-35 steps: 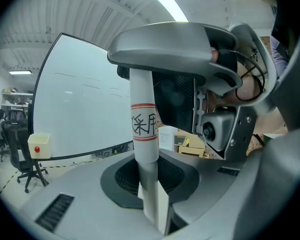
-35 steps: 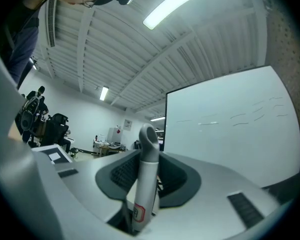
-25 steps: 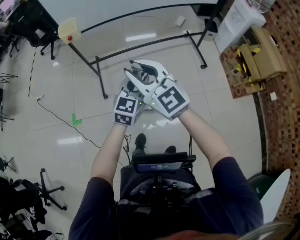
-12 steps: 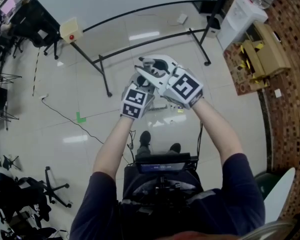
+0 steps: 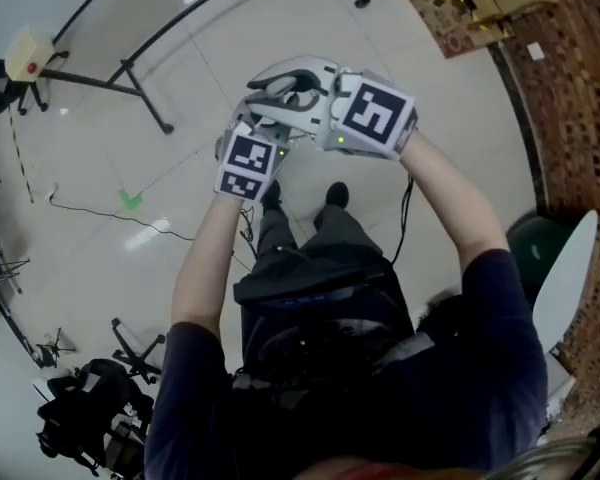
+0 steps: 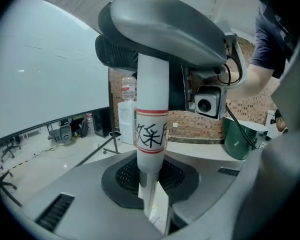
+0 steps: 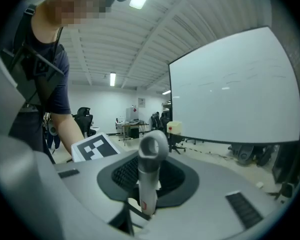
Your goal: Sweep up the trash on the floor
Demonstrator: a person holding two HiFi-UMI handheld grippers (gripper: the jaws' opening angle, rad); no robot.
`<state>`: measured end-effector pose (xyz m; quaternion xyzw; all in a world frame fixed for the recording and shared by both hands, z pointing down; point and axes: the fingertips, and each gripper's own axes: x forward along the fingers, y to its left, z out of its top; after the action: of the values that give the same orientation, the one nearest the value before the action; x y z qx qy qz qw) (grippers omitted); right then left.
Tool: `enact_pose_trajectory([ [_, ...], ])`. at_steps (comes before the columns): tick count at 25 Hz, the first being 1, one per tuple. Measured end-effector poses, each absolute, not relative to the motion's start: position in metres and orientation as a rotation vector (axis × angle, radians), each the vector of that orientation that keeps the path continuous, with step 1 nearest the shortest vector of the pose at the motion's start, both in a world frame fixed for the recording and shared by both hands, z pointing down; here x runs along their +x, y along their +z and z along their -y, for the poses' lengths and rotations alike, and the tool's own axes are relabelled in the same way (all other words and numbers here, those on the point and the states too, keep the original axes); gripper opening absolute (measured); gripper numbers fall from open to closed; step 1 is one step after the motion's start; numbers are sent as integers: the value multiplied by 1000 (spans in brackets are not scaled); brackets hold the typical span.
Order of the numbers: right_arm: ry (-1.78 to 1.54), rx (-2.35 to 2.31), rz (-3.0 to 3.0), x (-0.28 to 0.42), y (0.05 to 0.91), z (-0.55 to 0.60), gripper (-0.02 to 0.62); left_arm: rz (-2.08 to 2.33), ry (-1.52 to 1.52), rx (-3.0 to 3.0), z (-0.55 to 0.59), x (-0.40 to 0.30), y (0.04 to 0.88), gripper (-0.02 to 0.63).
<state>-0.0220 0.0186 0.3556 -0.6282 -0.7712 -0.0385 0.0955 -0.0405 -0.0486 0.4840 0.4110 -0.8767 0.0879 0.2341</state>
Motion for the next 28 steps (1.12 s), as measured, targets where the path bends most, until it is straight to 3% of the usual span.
enact_pose_trajectory([
  [14,53,-1585,2194,-52,497,80,89,2142,122,1341,162,-34,617,41],
  [28,-36,-1320,2425,-128,516,128,80,2170,306,1409,206,-98,634,49],
])
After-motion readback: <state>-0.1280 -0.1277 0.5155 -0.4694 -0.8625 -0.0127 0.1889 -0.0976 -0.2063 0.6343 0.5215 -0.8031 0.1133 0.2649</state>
